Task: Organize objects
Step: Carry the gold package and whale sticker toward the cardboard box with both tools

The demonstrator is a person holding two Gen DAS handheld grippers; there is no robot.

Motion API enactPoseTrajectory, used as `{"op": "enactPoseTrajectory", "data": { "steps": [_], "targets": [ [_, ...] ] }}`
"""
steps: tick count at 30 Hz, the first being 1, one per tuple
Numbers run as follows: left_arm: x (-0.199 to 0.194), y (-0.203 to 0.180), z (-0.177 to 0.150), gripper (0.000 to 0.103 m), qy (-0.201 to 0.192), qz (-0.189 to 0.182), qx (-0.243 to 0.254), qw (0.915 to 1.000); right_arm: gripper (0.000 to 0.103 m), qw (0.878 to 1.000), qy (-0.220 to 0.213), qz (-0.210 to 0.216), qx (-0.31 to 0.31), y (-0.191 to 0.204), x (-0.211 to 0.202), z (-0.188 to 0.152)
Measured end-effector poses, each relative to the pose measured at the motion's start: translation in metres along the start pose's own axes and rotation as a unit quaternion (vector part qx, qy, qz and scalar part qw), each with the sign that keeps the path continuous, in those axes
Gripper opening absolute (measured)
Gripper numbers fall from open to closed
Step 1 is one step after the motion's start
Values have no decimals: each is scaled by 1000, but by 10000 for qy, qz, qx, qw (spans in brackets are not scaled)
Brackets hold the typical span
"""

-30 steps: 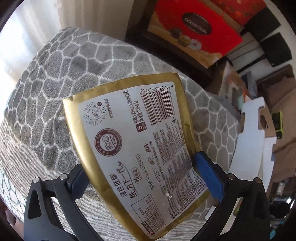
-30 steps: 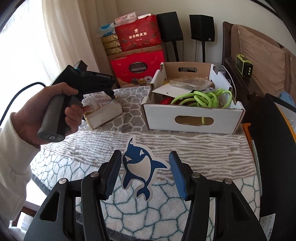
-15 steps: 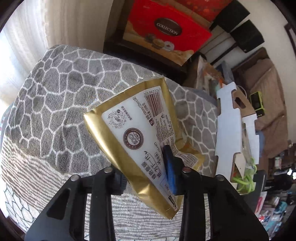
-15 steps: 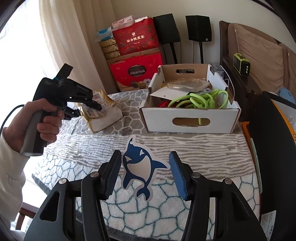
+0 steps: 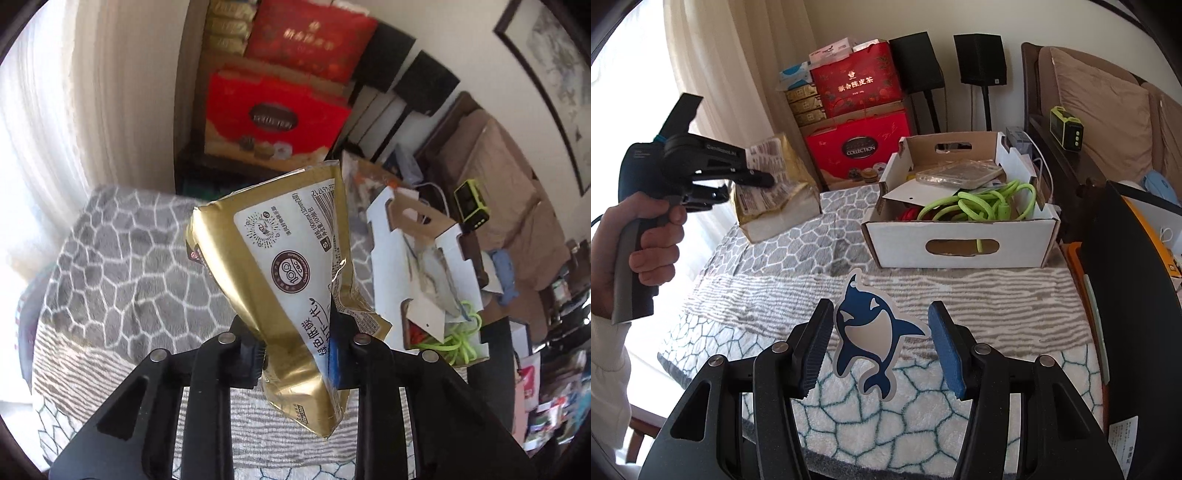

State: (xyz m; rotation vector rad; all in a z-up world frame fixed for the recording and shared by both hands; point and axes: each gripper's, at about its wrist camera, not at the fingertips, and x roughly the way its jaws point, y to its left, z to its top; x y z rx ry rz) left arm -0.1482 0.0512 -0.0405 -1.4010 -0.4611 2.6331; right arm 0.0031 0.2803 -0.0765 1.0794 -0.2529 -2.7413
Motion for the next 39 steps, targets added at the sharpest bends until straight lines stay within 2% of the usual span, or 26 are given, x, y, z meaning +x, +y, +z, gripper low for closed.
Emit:
{"op": "enactPoseTrajectory", "data": {
  "steps": [7, 16, 21, 30, 39],
  "targets": [
    [-19, -17, 1, 23, -152, -144, 259, 9994, 54, 10000, -39, 12, 49, -3, -5, 0],
    [-54, -41, -2, 23, -724, -74, 731, 9947, 54, 9999, -142, 2, 64, -1, -14, 2],
    [-67, -53, -4, 23, -882, -111, 926, 9917, 54, 9998, -172, -43, 65, -3, -19, 2],
    [-89, -66, -7, 23, -1210, -258, 1042, 9868, 54, 9991, -337, -81, 230, -10, -33, 6],
    [-98, -74, -12, 23, -1273, -319, 1158, 9846, 54, 9988, -404, -60, 265, -8, -40, 7]
  ]
}}
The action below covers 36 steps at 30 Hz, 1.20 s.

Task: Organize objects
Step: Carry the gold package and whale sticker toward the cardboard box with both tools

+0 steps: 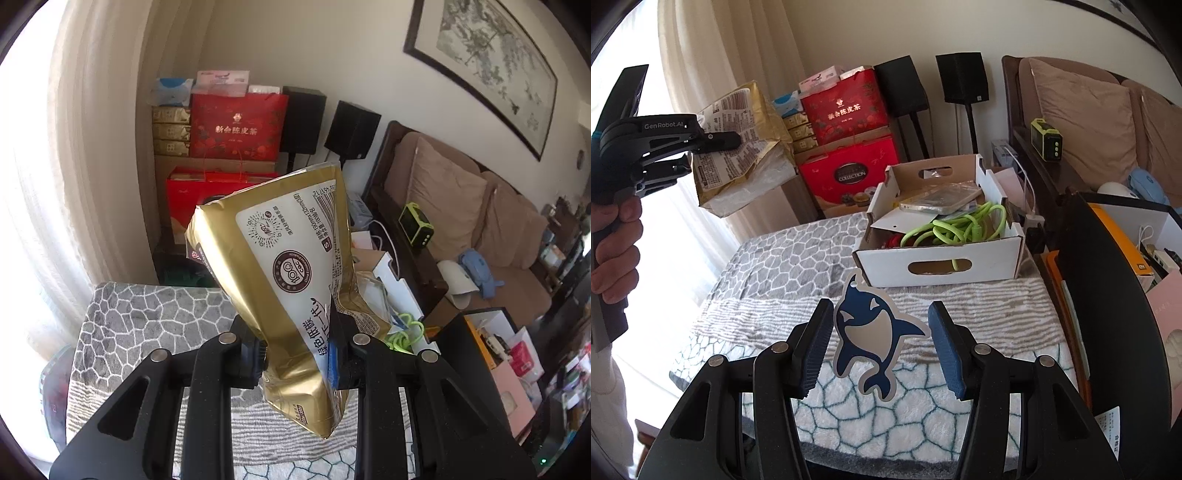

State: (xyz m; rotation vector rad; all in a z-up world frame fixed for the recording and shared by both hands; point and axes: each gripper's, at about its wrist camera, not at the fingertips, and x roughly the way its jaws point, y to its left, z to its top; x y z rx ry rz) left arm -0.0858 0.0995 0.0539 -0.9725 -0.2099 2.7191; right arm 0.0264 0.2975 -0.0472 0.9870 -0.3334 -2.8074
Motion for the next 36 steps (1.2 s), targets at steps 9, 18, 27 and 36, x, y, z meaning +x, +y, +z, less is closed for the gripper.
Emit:
{"op": "enactPoseTrajectory", "data": {
  "steps": [9, 18, 27, 36],
  "targets": [
    [1, -13, -5, 23, 36, -123, 120, 9998, 54, 9999, -115, -70, 27, -1, -7, 8],
    [-1, -11, -9, 23, -21, -182, 28, 9998, 54, 9991, -359, -207, -113, -1, -18, 33],
    [-7, -13, -6, 23, -180, -59, 105, 9998, 54, 9961, -589, -393, -519, 7, -26, 60],
    [-22, 7, 15, 23, -436, 27, -155, 9989, 54, 9936, -786, -412, -703, 4, -35, 89]
  ]
}}
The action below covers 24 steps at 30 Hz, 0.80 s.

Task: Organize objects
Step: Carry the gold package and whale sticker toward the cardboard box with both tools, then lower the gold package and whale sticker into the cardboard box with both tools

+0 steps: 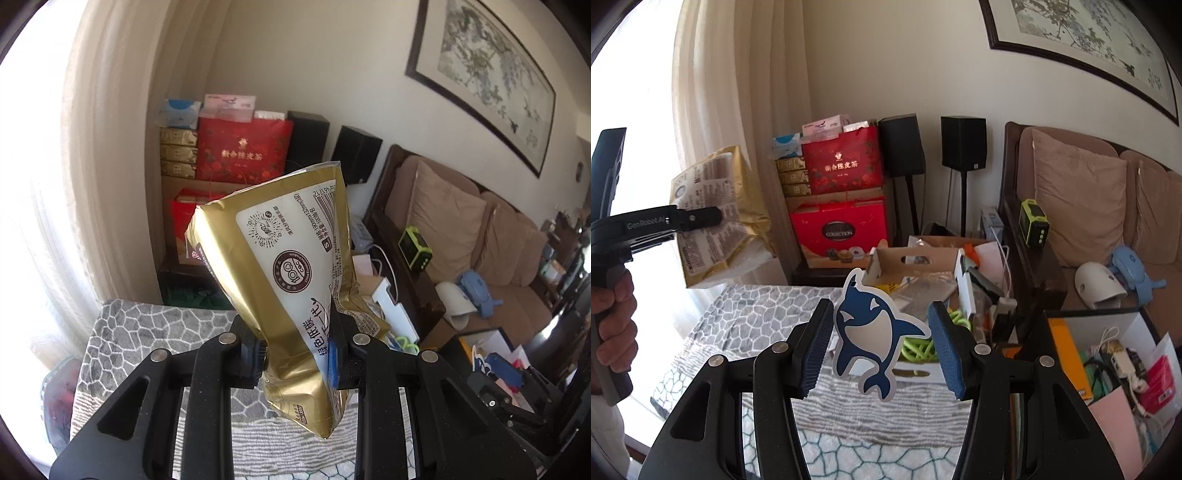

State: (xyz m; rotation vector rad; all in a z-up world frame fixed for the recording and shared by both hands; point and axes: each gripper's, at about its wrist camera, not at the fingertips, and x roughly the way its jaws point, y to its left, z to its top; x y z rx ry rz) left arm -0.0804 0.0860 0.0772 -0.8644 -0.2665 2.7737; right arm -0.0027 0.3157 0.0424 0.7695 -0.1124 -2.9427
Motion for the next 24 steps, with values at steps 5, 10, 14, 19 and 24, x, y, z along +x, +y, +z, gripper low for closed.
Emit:
{"op": "enactPoseTrajectory", "data": {
  "steps": [5, 10, 14, 19, 24],
  "targets": [
    [-7, 13, 12, 23, -48, -5, -123, 9999, 54, 9998, -213, 17, -42, -9, -7, 21],
    [-1, 12, 24, 23, 89, -448, -152, 9988, 54, 9996, -268, 77, 17, -20, 4, 38],
    [17, 6, 29, 23, 353, -890, -154, 9953, 54, 9998, -43, 114, 156, -35, 29, 40],
    [69, -14, 24, 23, 924, -1537, -80, 9838, 54, 9985, 432, -78, 329, -56, 74, 25],
    [141, -43, 0, 24, 1537, -1238, 411, 9795, 54, 9937, 972, -286, 487, -74, 114, 1]
  ]
}}
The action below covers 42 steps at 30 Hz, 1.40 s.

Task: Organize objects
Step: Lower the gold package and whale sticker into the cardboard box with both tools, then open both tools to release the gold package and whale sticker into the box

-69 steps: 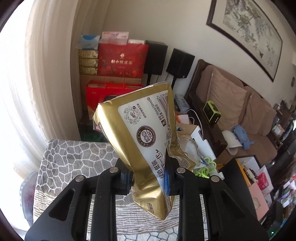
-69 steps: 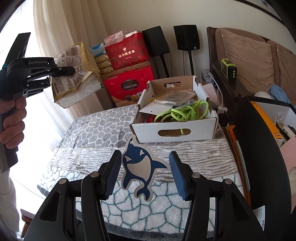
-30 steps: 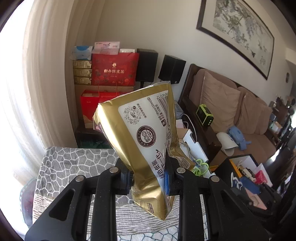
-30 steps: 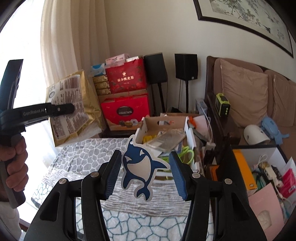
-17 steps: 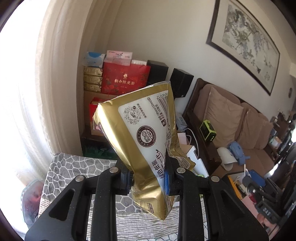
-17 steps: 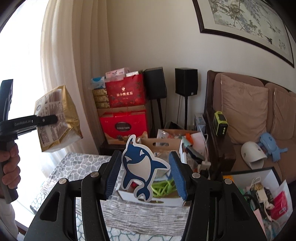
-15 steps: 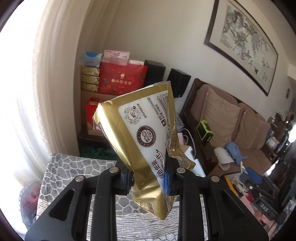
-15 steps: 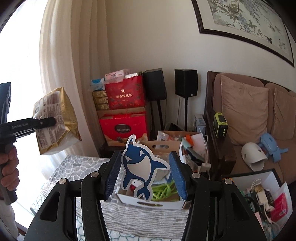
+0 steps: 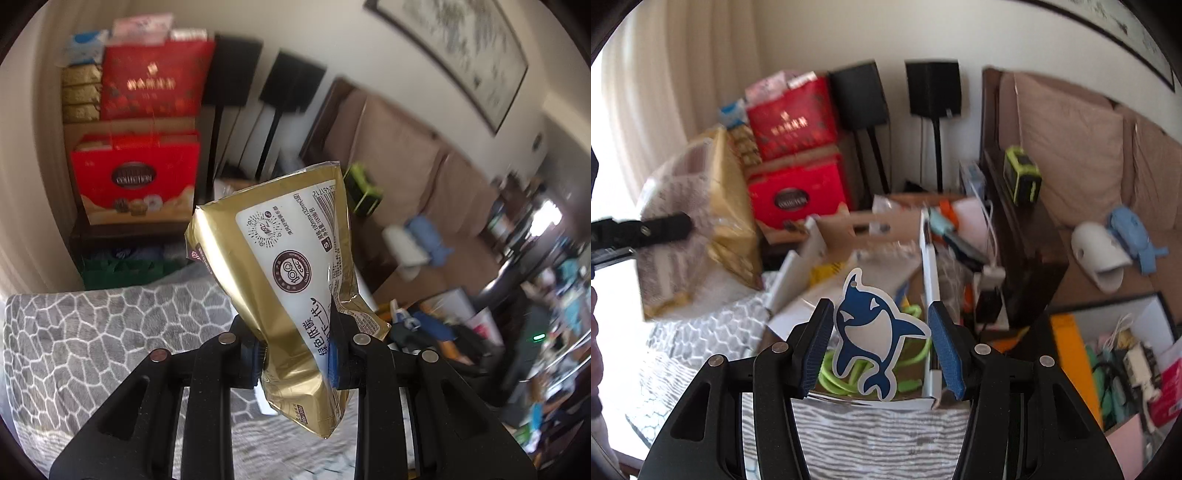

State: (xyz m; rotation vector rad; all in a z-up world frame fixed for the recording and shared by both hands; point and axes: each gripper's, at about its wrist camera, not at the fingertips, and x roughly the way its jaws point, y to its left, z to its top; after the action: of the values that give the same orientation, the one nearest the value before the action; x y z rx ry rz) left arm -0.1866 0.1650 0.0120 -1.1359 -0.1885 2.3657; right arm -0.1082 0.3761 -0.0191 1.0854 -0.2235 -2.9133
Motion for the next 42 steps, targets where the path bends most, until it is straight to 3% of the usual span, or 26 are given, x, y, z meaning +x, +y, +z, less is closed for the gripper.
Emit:
{"op": "enactPoseTrajectory", "data": {
  "steps": [8, 15, 21, 24, 31, 32, 35, 38, 42],
  "targets": [
    [66, -12, -12, 24, 420, 48, 161, 9990, 54, 9995, 252, 71, 151, -20, 35, -8],
    [86, -20, -14, 27, 536, 95, 459, 9975, 55, 9986, 452, 103, 253, -27, 56, -10],
    [89, -35, -14, 36, 574, 316, 800, 9946, 56, 9982, 498, 152, 296, -30, 59, -9],
    [85, -35, -15, 45, 586, 333, 815, 9944, 56, 9985, 464, 157, 235, -27, 55, -8],
    [50, -29, -13, 76, 331, 473, 664, 9961, 59, 9985, 374, 193, 353, -25, 35, -7],
    [41, -29, -13, 83, 219, 553, 687, 9959, 59, 9985, 350, 188, 364, -25, 30, -7],
    [18, -39, -15, 99, -208, 1265, 885, 9878, 61, 9986, 263, 86, 451, -25, 11, -11],
    [3, -51, -20, 99, -394, 1732, 1115, 9777, 61, 9977, 310, -83, 591, -21, -7, -18],
    [-14, -61, -29, 103, -422, 1896, 1068, 9751, 62, 9978, 255, -252, 554, -11, -38, -26]
  ]
}}
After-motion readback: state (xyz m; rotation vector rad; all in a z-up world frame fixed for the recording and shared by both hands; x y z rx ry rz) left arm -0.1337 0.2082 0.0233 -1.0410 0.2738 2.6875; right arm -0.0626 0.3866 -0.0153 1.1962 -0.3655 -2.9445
